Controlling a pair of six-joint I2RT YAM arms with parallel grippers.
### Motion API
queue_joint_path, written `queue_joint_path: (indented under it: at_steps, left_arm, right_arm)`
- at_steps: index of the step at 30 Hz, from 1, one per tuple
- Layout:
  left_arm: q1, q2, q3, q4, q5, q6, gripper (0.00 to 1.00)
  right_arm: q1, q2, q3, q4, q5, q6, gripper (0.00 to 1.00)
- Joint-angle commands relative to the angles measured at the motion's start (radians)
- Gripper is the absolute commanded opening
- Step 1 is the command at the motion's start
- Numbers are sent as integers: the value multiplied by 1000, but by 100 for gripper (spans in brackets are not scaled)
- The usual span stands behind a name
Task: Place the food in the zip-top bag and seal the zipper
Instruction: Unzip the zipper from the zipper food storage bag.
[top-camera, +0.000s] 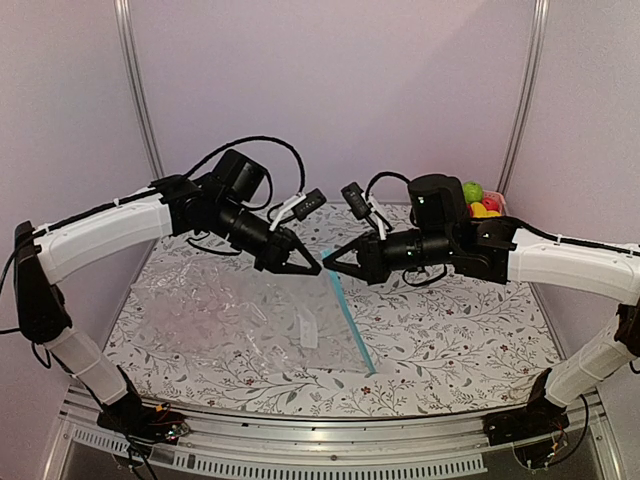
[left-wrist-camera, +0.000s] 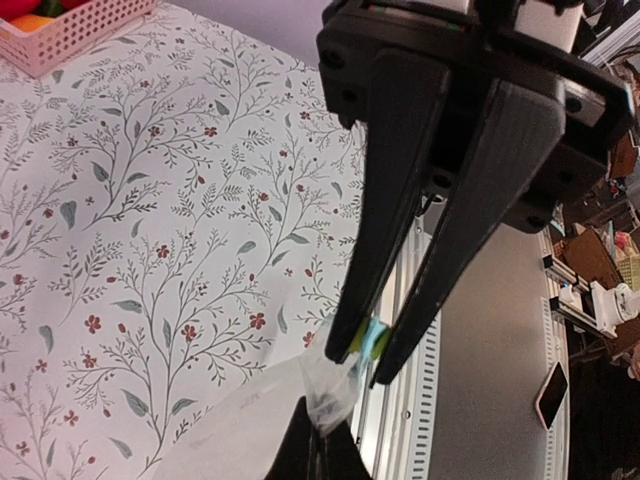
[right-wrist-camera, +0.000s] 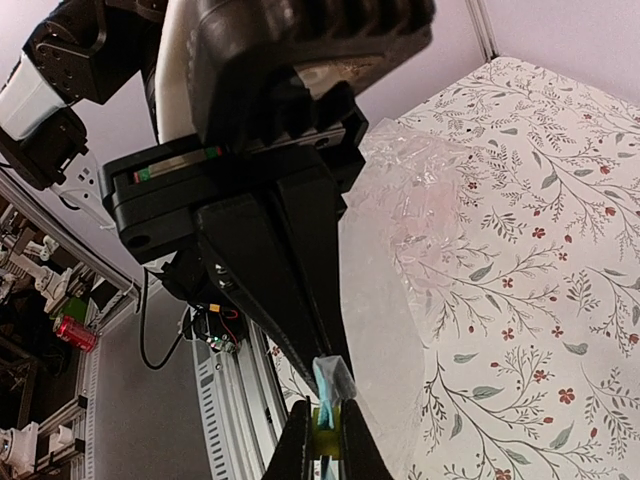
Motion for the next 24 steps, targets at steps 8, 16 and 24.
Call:
queue_joint_path:
  at_steps: [8,16,24]
  left_arm:
    - [38,-37,-13,68,-60,-54,0]
    - [51,-37,-14,83,-86,-77,0]
    - [69,-46,-22,108,-67,-95,0]
  right_arm:
    - [-4,17,-30,-37,0,0,0]
    - [-4,23,-34,-38,3,4,0]
    - [-5,17,-44,-48,35,4,0]
